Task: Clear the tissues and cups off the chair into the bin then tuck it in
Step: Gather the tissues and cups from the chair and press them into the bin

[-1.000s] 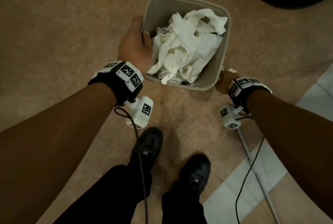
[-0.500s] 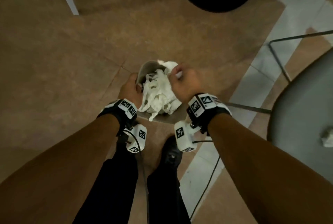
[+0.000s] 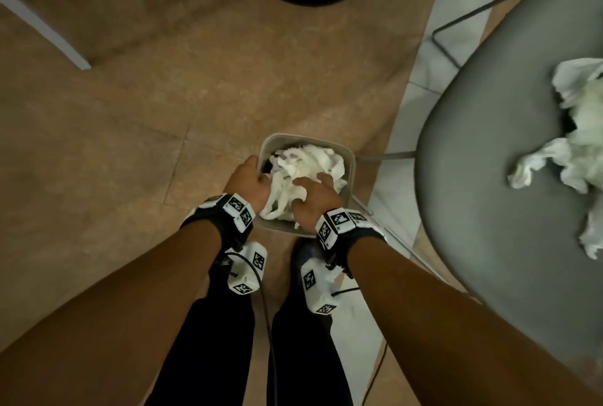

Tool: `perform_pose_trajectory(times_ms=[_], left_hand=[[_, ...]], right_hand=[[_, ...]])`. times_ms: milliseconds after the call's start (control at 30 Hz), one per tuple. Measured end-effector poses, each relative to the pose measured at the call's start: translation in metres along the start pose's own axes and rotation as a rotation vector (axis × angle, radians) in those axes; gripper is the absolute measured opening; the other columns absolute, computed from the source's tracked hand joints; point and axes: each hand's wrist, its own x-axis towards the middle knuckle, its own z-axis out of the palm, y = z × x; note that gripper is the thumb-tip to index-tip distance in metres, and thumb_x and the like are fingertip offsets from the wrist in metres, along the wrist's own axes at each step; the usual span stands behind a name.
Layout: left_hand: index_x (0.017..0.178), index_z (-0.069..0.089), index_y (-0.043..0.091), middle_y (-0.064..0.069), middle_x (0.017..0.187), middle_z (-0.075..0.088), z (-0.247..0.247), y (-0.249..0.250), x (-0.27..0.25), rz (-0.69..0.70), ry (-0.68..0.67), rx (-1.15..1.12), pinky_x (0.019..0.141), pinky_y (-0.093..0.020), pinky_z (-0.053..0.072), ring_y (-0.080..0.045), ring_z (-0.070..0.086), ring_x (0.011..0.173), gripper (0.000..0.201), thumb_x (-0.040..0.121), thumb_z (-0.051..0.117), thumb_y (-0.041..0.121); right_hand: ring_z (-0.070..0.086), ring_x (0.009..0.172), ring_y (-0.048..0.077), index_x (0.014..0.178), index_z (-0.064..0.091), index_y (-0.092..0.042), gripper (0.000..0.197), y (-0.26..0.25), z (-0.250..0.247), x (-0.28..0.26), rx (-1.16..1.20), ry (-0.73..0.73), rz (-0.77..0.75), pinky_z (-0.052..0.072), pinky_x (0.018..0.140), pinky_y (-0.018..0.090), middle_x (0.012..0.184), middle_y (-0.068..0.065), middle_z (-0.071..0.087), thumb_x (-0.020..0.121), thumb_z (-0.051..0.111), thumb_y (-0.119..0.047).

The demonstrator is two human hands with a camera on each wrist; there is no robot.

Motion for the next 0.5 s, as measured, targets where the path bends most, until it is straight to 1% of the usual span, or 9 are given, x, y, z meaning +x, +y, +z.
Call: perform_pose_trajectory(times_ms=[67, 133, 200, 267, 333, 367, 400, 467, 500], left_hand=[[0.148, 0.034, 0.010, -0.019, 0.148, 0.043, -0.014, 0.019, -0.010, 0.008, 0.018, 0.092, 0.105, -0.038, 0.039, -0.036, 0.047, 0.130, 0.055, 0.097, 0.048, 0.020], [0.150, 0.032, 0.008, -0.019, 0.150, 0.040, -0.032, 0.045, -0.023, 0.030, 0.041, 0.140, 0.105, -0.038, 0.038, -0.037, 0.045, 0.132, 0.057, 0.097, 0.049, 0.018], [0.147, 0.036, 0.008, -0.018, 0.147, 0.043, -0.053, 0.079, -0.038, 0.072, 0.061, 0.188, 0.101, -0.038, 0.041, -0.037, 0.049, 0.128, 0.053, 0.096, 0.050, 0.017], [0.138, 0.046, 0.007, -0.018, 0.137, 0.053, -0.070, 0.118, -0.051, 0.156, 0.088, 0.221, 0.096, -0.037, 0.045, -0.036, 0.056, 0.118, 0.045, 0.094, 0.051, 0.014], [0.129, 0.052, 0.007, -0.015, 0.128, 0.060, -0.081, 0.160, -0.065, 0.249, 0.104, 0.239, 0.094, -0.037, 0.047, -0.035, 0.059, 0.113, 0.037, 0.092, 0.052, 0.011], [0.126, 0.054, 0.008, -0.014, 0.125, 0.062, -0.084, 0.180, -0.071, 0.296, 0.105, 0.247, 0.095, -0.037, 0.048, -0.033, 0.060, 0.112, 0.035, 0.091, 0.052, 0.011], [0.124, 0.056, 0.010, -0.012, 0.121, 0.064, -0.085, 0.199, -0.077, 0.347, 0.108, 0.256, 0.095, -0.037, 0.049, -0.032, 0.061, 0.110, 0.034, 0.091, 0.052, 0.012], [0.122, 0.058, 0.013, -0.008, 0.117, 0.067, -0.080, 0.235, -0.092, 0.459, 0.113, 0.292, 0.092, -0.036, 0.050, -0.028, 0.063, 0.106, 0.032, 0.091, 0.052, 0.013], [0.122, 0.058, 0.015, -0.006, 0.118, 0.066, -0.073, 0.252, -0.100, 0.512, 0.104, 0.314, 0.092, -0.035, 0.050, -0.027, 0.064, 0.106, 0.032, 0.091, 0.053, 0.014]], right_hand=[[0.052, 0.130, 0.021, 0.146, 0.043, -0.035, 0.052, -0.004, -0.015, -0.018, 0.058, 0.017, -0.021, 0.037, 0.104, 0.023, 0.166, 0.003, 0.003, 0.096, 0.052, -0.026], [0.052, 0.130, 0.020, 0.144, 0.046, -0.033, 0.048, -0.013, -0.035, -0.040, 0.128, 0.028, -0.054, 0.037, 0.098, 0.022, 0.166, 0.002, 0.007, 0.097, 0.051, -0.025], [0.055, 0.126, 0.022, 0.140, 0.052, -0.028, 0.043, -0.024, -0.057, -0.064, 0.184, 0.071, -0.091, 0.038, 0.093, 0.022, 0.161, 0.004, 0.023, 0.097, 0.051, -0.026], [0.058, 0.119, 0.026, 0.133, 0.059, -0.020, 0.037, -0.034, -0.083, -0.088, 0.223, 0.133, -0.134, 0.043, 0.093, 0.023, 0.148, 0.008, 0.047, 0.097, 0.050, -0.024], [0.061, 0.114, 0.032, 0.125, 0.063, -0.010, 0.033, -0.041, -0.110, -0.111, 0.228, 0.173, -0.174, 0.050, 0.097, 0.035, 0.130, 0.013, 0.063, 0.099, 0.046, -0.021], [0.062, 0.113, 0.034, 0.121, 0.064, -0.008, 0.032, -0.041, -0.123, -0.122, 0.242, 0.209, -0.191, 0.051, 0.097, 0.040, 0.124, 0.014, 0.066, 0.099, 0.045, -0.021], [0.063, 0.112, 0.033, 0.119, 0.065, -0.010, 0.031, -0.037, -0.136, -0.131, 0.285, 0.244, -0.198, 0.051, 0.096, 0.040, 0.121, 0.013, 0.068, 0.097, 0.046, -0.021], [0.064, 0.111, 0.028, 0.118, 0.067, -0.016, 0.030, -0.018, -0.161, -0.149, 0.395, 0.322, -0.188, 0.049, 0.098, 0.033, 0.119, 0.007, 0.070, 0.094, 0.050, -0.020], [0.064, 0.110, 0.026, 0.116, 0.068, -0.018, 0.029, -0.002, -0.172, -0.158, 0.425, 0.366, -0.165, 0.048, 0.096, 0.029, 0.118, 0.006, 0.071, 0.093, 0.051, -0.019]])
